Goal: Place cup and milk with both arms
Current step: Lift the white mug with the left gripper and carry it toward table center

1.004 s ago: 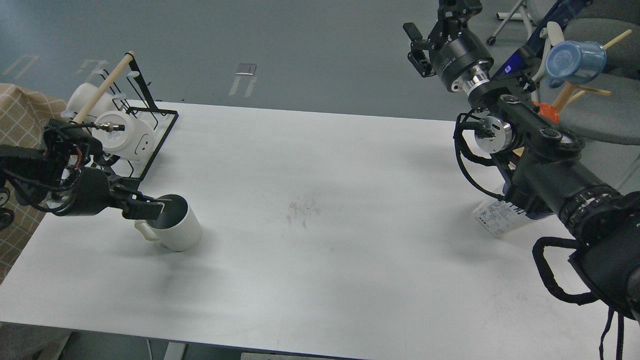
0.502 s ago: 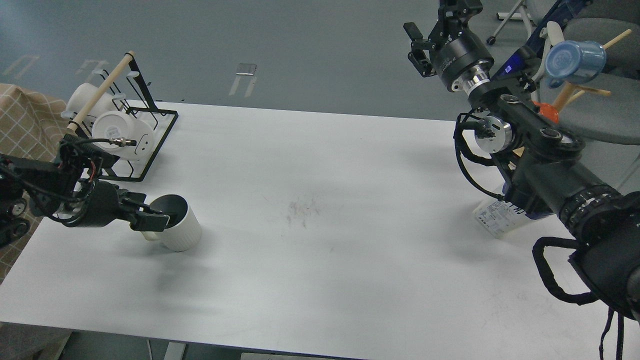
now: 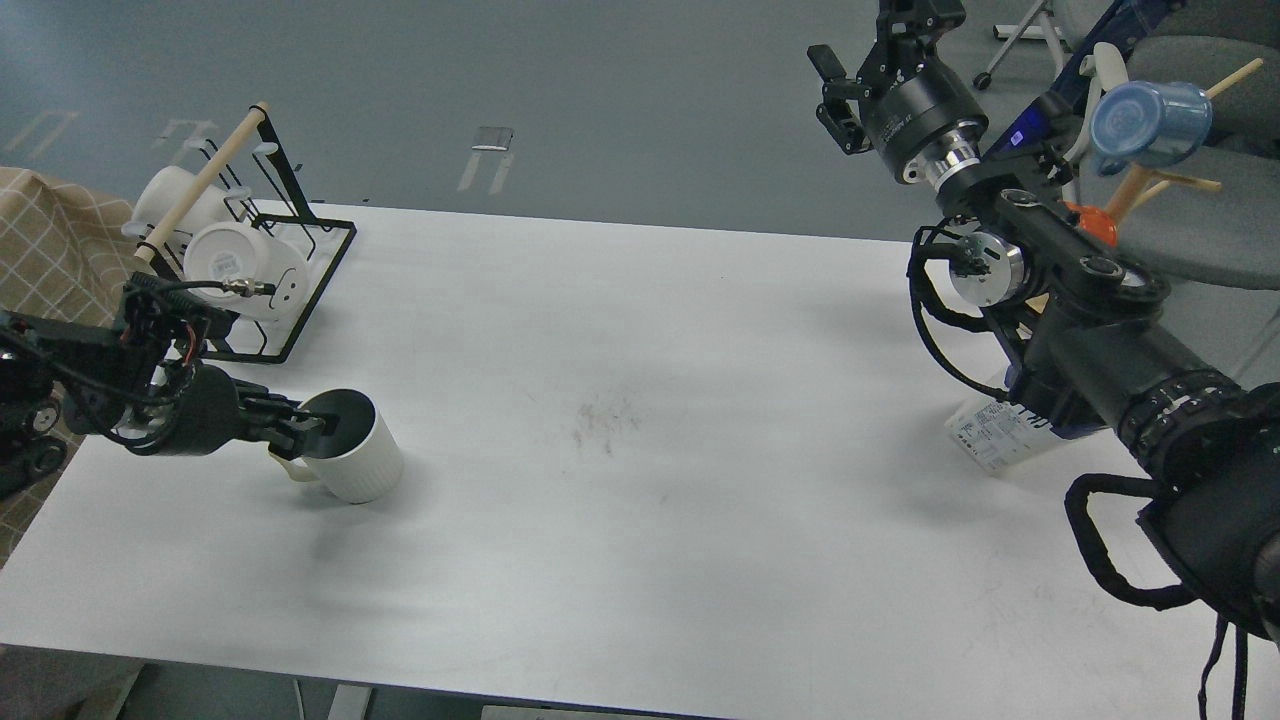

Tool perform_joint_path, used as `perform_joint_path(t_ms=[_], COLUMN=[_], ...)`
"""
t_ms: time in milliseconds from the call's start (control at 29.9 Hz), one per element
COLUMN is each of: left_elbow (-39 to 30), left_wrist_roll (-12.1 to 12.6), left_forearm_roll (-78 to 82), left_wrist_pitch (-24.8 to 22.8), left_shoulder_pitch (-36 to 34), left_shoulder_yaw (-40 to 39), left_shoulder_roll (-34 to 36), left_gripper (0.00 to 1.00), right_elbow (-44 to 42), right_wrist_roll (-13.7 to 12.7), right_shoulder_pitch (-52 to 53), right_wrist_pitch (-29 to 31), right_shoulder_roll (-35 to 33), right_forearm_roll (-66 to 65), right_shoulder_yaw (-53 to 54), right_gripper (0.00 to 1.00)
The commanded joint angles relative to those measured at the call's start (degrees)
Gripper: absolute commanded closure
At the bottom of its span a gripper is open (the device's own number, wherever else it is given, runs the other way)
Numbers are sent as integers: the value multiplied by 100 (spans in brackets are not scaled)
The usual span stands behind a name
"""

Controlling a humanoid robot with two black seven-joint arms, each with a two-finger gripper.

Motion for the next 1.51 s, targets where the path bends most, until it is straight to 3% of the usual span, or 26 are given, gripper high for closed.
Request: perform_joint_path(t_ms=[0, 234, 469, 603, 770, 1105, 1473], left_elbow=[-8, -226, -1132, -1537, -1581, -1081, 18], left_wrist_roll=[-4, -30, 5, 163, 277, 752, 743], left_forearm_roll=[31, 40, 22, 13, 13, 101, 330], left_wrist_pitch=[0, 0, 0, 0, 0, 0, 0], left_shoulder_pitch=[-4, -127, -496, -997, -1586, -2139, -2904], left_shoulder_yaw=[0, -27, -44, -44, -27, 305, 1669], left_shoulder_roll=[9, 70, 184, 61, -851, -2451, -3585], left_gripper=[100, 100, 100, 100, 100, 100, 100], right_elbow=[0, 0, -26, -88, -123, -263, -263], right_wrist_roll=[0, 0, 0, 0, 0, 0, 0], right_shoulder_pitch=[0, 0, 175, 684, 1186, 1406, 1406], right_wrist_pitch=[0, 0, -18, -53, -79, -105, -123], right_shoulder_roll=[0, 0, 0, 0, 0, 0, 0], right_forearm_roll=[0, 0, 9, 9, 9, 9, 0], right_shoulder_yaw=[2, 2, 20, 11, 2, 2, 2], right_gripper=[0, 0, 0, 0, 0, 0, 0])
